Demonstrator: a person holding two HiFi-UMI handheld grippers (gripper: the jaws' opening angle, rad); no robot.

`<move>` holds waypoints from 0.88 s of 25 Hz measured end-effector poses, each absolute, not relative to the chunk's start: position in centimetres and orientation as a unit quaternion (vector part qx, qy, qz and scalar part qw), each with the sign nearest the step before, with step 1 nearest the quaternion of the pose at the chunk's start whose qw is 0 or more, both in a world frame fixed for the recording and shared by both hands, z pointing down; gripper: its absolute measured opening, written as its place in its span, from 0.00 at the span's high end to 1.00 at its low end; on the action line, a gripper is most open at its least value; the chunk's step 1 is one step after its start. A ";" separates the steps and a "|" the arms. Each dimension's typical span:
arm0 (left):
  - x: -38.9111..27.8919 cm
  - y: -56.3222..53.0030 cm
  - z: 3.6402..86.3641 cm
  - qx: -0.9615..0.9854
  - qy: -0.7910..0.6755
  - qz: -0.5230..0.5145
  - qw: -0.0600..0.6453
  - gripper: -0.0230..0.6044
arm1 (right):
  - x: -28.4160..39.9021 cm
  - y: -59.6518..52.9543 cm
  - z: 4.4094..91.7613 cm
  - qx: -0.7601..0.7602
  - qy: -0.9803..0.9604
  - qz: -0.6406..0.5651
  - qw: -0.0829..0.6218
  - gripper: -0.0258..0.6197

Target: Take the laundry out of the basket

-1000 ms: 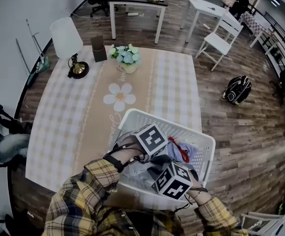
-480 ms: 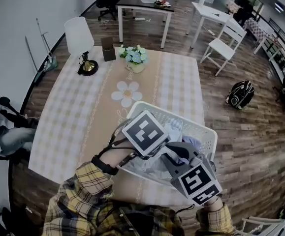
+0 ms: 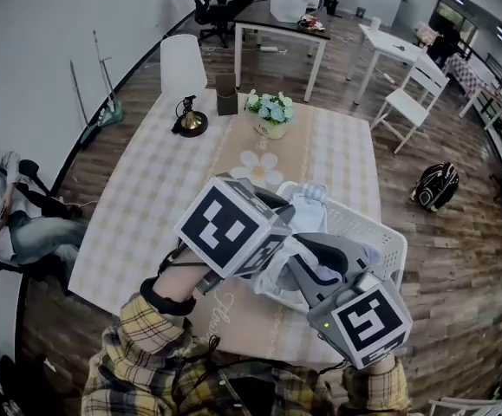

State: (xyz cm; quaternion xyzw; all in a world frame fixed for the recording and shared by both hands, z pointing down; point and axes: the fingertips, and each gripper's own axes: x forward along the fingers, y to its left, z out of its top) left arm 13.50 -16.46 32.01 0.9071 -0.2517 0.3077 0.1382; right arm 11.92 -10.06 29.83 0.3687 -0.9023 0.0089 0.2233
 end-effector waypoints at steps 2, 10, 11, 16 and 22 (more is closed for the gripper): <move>10.9 -16.6 31.8 0.909 -0.254 0.295 0.148 0.89 | 9.3 -10.2 29.5 0.364 -0.904 0.007 0.224 0.83; 0.3 -17.0 32.9 0.914 -0.239 0.277 0.173 0.89 | -1.5 -10.9 30.2 0.373 -0.897 0.006 0.236 0.83; -1.0 -17.2 32.9 0.915 -0.239 0.276 0.173 0.89 | -2.9 -11.1 30.2 0.374 -0.897 0.006 0.236 0.84; -7.3 -18.1 33.2 0.913 -0.239 0.281 0.173 0.89 | -9.2 -12.0 30.4 0.378 -0.895 0.002 0.236 0.84; -13.3 -19.4 34.0 0.909 -0.245 0.291 0.169 0.89 | -15.1 -13.5 31.3 0.375 -0.899 0.004 0.225 0.84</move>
